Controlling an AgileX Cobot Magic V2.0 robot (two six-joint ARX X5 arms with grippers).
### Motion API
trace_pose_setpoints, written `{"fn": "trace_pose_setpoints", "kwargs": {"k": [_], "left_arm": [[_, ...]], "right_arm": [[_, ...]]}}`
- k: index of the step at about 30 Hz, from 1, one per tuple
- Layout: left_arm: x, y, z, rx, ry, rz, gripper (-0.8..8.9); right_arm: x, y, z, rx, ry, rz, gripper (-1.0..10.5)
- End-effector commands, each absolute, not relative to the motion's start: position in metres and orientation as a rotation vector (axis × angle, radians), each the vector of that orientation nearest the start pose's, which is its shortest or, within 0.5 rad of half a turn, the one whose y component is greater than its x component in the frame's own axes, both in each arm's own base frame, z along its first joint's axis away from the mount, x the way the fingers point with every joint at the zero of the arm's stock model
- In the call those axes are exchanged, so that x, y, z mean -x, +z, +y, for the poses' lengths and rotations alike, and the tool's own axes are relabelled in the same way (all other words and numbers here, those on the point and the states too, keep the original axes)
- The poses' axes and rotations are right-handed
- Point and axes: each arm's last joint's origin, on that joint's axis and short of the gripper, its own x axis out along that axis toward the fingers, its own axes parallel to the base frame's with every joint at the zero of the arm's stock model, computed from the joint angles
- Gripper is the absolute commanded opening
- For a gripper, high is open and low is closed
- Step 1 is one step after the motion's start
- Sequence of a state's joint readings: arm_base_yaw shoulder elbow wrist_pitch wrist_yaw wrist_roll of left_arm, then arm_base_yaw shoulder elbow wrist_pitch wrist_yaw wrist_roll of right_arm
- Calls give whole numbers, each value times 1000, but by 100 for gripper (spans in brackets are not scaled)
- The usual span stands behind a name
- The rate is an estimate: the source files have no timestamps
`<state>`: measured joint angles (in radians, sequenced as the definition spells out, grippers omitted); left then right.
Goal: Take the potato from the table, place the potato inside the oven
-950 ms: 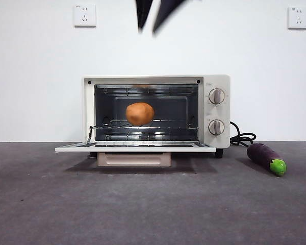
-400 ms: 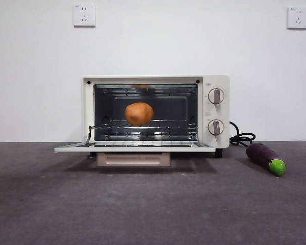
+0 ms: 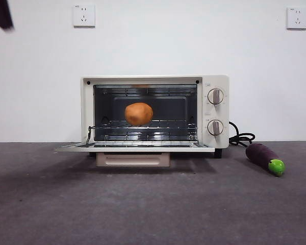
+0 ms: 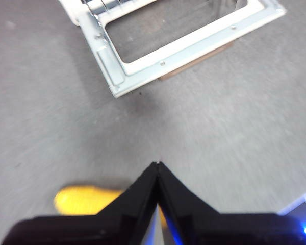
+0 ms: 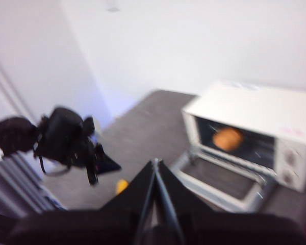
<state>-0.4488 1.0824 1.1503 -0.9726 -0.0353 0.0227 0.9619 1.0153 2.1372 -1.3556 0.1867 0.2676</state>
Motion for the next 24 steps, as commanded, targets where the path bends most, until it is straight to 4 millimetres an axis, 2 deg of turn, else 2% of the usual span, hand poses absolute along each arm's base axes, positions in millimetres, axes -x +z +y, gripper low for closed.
{"fn": "trace_pose_setpoints", "kwargs": {"k": [1,6,10,12,18,24], "left_arm": [[-210,318,-69,-142,-489,966,-9],[-260,286,-30,181,-570,1034,-9],[-292,253,-1,361,-407,1113,-8],[-301,236,6,418,-378,1166,-8],[-321,196,4,510,-418,1262,-8],[-334,185,-8,548,-388,1252,-8]], "right_arm": [[-24,529,23,-126,672,409,-12],[-28,495,28,-114,627,526,-12],[-33,480,36,-86,609,581,-11],[-34,477,38,-77,605,592,-5],[-37,473,41,-71,597,613,0],[-37,473,41,-72,597,611,1]]}}
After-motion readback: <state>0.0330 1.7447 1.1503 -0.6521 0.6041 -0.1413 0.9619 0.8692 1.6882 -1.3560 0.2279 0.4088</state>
